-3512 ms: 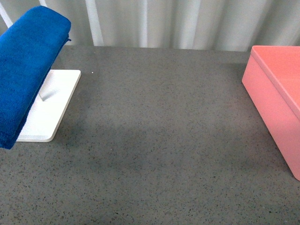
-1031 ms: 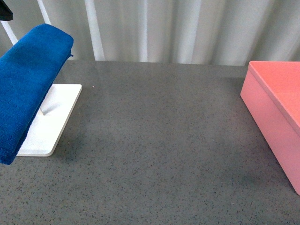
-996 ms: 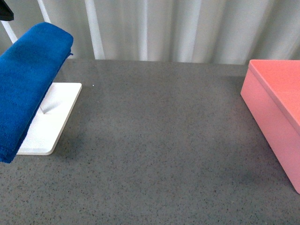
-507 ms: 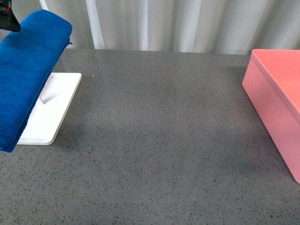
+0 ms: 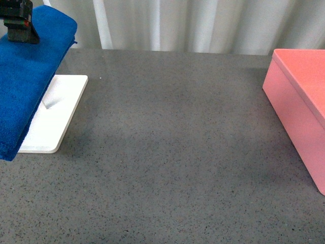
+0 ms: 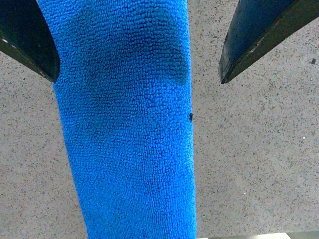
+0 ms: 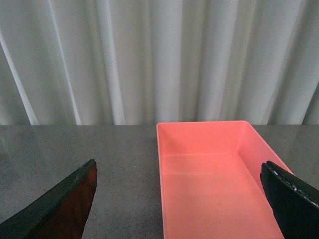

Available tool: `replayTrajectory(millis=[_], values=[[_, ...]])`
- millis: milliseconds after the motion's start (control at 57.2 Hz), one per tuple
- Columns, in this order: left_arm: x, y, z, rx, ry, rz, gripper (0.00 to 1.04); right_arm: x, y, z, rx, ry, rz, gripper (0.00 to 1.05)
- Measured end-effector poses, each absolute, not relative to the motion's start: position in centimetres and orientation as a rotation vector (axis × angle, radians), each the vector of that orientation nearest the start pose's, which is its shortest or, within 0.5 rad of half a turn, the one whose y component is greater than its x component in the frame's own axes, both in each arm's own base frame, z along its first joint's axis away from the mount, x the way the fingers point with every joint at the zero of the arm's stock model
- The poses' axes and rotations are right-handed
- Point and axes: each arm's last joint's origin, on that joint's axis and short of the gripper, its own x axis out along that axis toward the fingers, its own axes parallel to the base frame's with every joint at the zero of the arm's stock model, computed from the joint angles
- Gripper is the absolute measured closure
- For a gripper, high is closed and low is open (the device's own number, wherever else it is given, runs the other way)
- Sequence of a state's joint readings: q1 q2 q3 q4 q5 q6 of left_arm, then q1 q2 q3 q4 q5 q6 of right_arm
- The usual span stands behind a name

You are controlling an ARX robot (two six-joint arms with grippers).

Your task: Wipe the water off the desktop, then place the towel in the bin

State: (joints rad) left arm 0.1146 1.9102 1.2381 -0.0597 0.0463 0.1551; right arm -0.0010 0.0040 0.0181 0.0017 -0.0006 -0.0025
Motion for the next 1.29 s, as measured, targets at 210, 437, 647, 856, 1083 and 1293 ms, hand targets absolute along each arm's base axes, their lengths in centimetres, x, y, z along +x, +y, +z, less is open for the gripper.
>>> replayTrajectory(millis=[210, 437, 647, 856, 1083, 1293], values=[[40.8, 4.5, 17.3, 0.094, 0.768, 0.023, 0.11, 9.7, 0.0, 17.0, -0.002, -0.016, 0.0, 0.07], [40.9, 4.4, 17.4, 0.074, 0.76, 0.016, 0.49, 9.7, 0.0, 17.0, -0.002, -0.016, 0.0, 0.07], [40.5, 4.2, 17.9, 0.071, 0.751, 0.004, 0.86, 9.7, 0.0, 17.0, -0.002, -0.016, 0.0, 0.07], [40.3, 4.1, 18.7, 0.052, 0.723, -0.018, 1.01, 9.7, 0.0, 17.0, -0.002, -0.016, 0.0, 0.07], [39.5, 3.9, 22.3, -0.008, 0.605, -0.105, 1.01, 9.7, 0.0, 17.0, -0.002, -0.016, 0.0, 0.07], [38.4, 3.1, 24.8, -0.085, 0.539, -0.22, 1.01, 9.7, 0.0, 17.0, -0.002, -0.016, 0.0, 0.07]])
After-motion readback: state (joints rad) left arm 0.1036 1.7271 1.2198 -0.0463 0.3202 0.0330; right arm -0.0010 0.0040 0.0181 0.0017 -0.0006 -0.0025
